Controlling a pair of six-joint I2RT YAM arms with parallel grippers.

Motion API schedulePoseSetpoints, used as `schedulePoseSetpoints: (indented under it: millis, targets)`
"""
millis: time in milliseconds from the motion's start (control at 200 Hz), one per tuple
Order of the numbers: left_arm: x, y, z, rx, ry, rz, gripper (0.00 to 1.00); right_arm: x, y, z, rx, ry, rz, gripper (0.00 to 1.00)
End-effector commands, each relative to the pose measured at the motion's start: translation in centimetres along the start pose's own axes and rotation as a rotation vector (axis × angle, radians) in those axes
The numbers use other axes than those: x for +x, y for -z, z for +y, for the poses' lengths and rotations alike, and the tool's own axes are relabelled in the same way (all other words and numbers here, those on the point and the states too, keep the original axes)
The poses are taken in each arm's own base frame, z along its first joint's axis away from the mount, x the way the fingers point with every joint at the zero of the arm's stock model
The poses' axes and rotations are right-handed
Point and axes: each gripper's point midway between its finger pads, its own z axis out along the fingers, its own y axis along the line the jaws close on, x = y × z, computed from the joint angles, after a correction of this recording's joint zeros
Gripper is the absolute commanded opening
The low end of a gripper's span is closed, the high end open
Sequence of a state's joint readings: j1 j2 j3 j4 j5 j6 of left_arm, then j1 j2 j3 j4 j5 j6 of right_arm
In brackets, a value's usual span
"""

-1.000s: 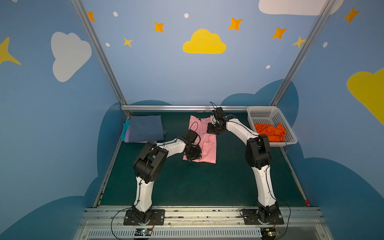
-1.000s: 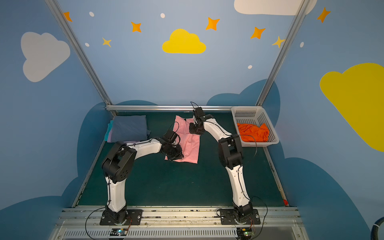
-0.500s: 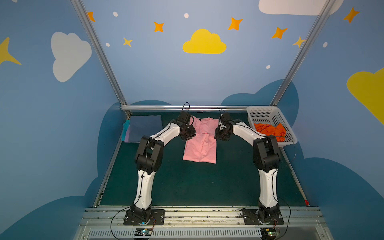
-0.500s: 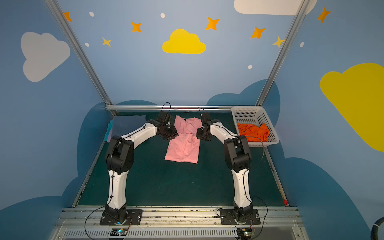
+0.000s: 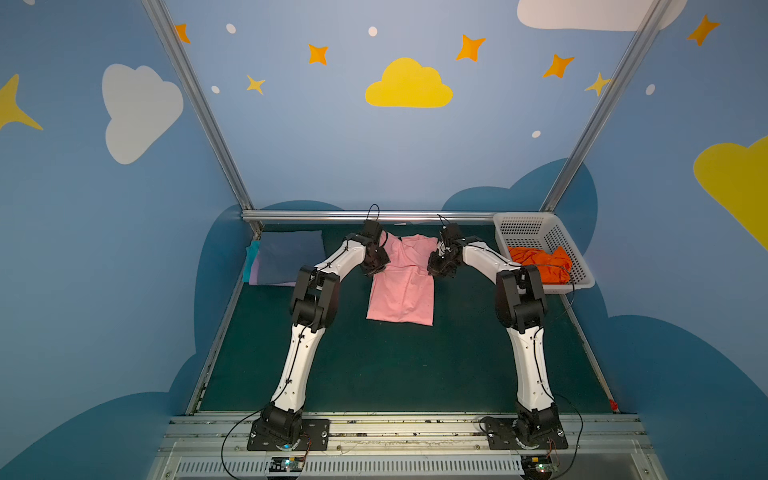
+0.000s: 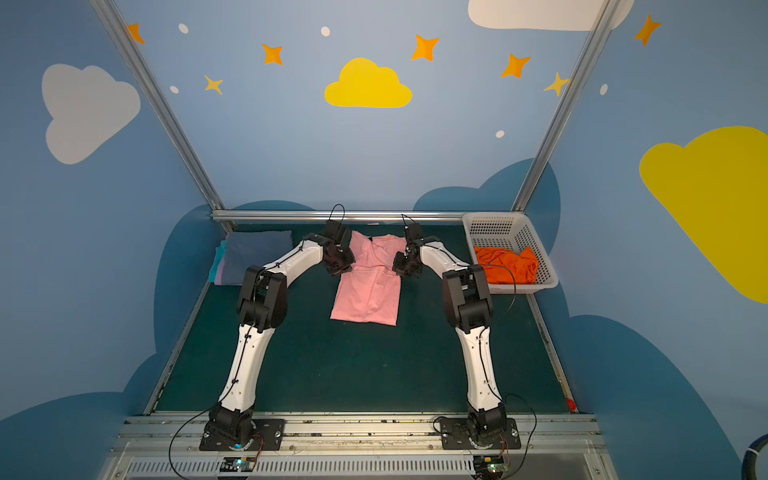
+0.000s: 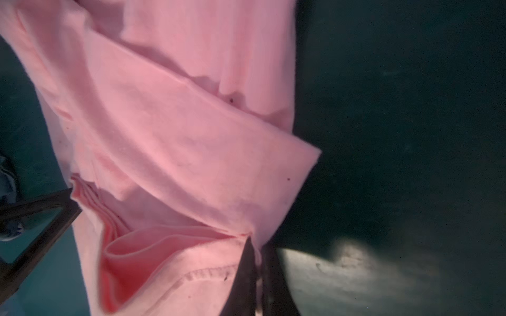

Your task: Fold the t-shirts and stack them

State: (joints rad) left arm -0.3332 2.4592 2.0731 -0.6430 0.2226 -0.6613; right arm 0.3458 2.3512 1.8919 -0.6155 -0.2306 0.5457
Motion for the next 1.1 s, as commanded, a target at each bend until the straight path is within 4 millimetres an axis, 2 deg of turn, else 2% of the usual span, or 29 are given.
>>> schedulePoseSetpoints:
  millis: [0, 105, 230, 360, 386, 471, 541, 631, 871, 1096]
  targets:
    - [-0.1, -0.9, 5.2, -0.13, 0.074, 0.014, 0.04, 0.8, -1.1, -1.5, 0.019, -0.039, 0.029, 0.0]
    - [-1.2, 0.5, 5.2, -0.118, 0.082, -0.021, 0.04, 1.1, -1.5, -1.9, 0.027, -0.044, 0.036, 0.0]
    - [-2.3, 2.0, 4.9, -0.118, 0.076, -0.06, 0.04, 1.4, -1.7, -1.9, 0.025, -0.046, 0.043, 0.17]
    - [-2.4, 2.2, 4.4, -0.093, 0.075, -0.053, 0.04, 1.4, -1.5, -1.8, 0.017, -0.044, 0.036, 0.29]
    - [-2.3, 2.3, 4.1, -0.083, 0.075, -0.05, 0.08, 1.4, -1.3, -1.7, 0.016, -0.042, 0.035, 0.29]
    - [-1.7, 2.5, 2.6, -0.039, 0.043, -0.052, 0.29, 1.3, -1.1, -1.6, 0.014, -0.035, 0.03, 0.3]
    - [-1.2, 2.6, 1.2, 0.004, 0.011, -0.057, 0.33, 1.2, -0.9, -1.5, 0.012, -0.031, 0.03, 0.3]
    - [-0.9, 2.7, 0.3, 0.032, -0.007, -0.069, 0.32, 1.3, -0.9, -1.5, 0.013, -0.029, 0.033, 0.3]
    - [-0.7, 1.6, 0.2, 0.032, -0.011, -0.065, 0.25, 1.7, -1.4, -1.7, 0.011, -0.03, 0.05, 0.29]
    - [-1.0, 3.0, 0.0, 0.044, -0.001, -0.106, 0.17, 1.9, -1.7, -1.9, 0.015, -0.031, 0.058, 0.28]
